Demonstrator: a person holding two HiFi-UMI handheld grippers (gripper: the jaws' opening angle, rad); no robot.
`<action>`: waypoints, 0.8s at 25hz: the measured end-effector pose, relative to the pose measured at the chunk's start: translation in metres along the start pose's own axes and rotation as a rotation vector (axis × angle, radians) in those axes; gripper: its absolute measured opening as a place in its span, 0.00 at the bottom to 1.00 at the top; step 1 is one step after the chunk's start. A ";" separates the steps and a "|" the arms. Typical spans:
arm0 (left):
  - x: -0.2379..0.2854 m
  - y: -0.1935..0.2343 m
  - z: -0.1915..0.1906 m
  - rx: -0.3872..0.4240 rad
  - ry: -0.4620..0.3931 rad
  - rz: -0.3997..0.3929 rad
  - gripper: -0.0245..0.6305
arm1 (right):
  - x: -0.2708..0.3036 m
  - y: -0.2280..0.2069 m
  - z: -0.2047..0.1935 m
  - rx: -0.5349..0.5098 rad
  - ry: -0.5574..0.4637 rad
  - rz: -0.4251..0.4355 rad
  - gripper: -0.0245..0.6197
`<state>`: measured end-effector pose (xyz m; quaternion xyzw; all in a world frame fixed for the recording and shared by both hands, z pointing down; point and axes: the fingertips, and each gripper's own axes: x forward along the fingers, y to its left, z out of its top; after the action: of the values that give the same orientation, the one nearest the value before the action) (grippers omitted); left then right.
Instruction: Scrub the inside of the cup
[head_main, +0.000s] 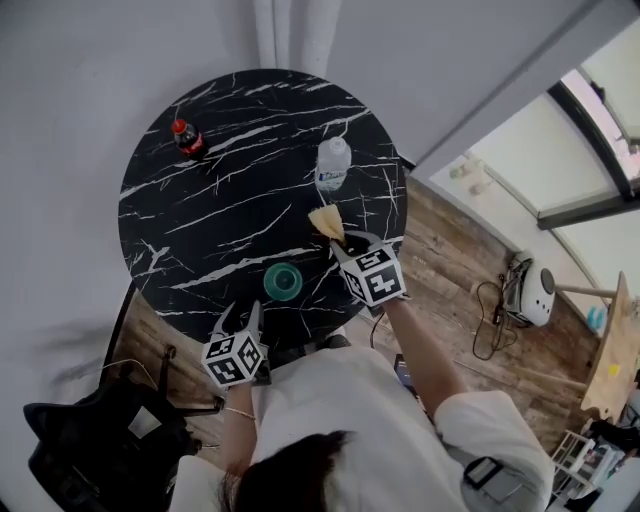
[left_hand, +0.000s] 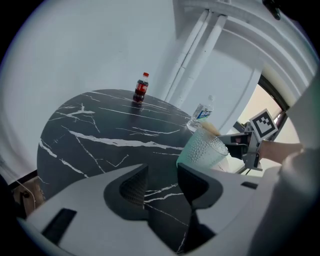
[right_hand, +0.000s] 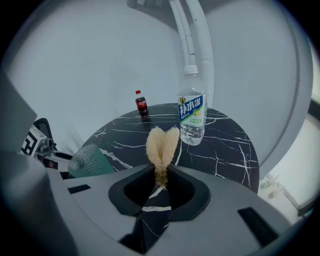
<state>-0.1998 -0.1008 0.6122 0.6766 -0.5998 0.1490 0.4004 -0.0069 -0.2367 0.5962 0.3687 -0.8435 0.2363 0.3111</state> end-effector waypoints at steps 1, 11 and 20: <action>0.004 -0.002 -0.003 0.001 0.017 -0.024 0.35 | -0.005 -0.001 -0.001 -0.002 -0.006 0.004 0.16; 0.030 -0.046 -0.019 0.370 0.070 -0.160 0.49 | -0.046 -0.007 -0.013 -0.005 -0.030 0.034 0.16; 0.063 -0.079 -0.012 0.447 0.066 -0.189 0.51 | -0.068 -0.015 -0.025 0.030 -0.046 0.020 0.16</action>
<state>-0.1078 -0.1389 0.6344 0.7964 -0.4724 0.2619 0.2721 0.0502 -0.1981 0.5684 0.3703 -0.8504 0.2434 0.2835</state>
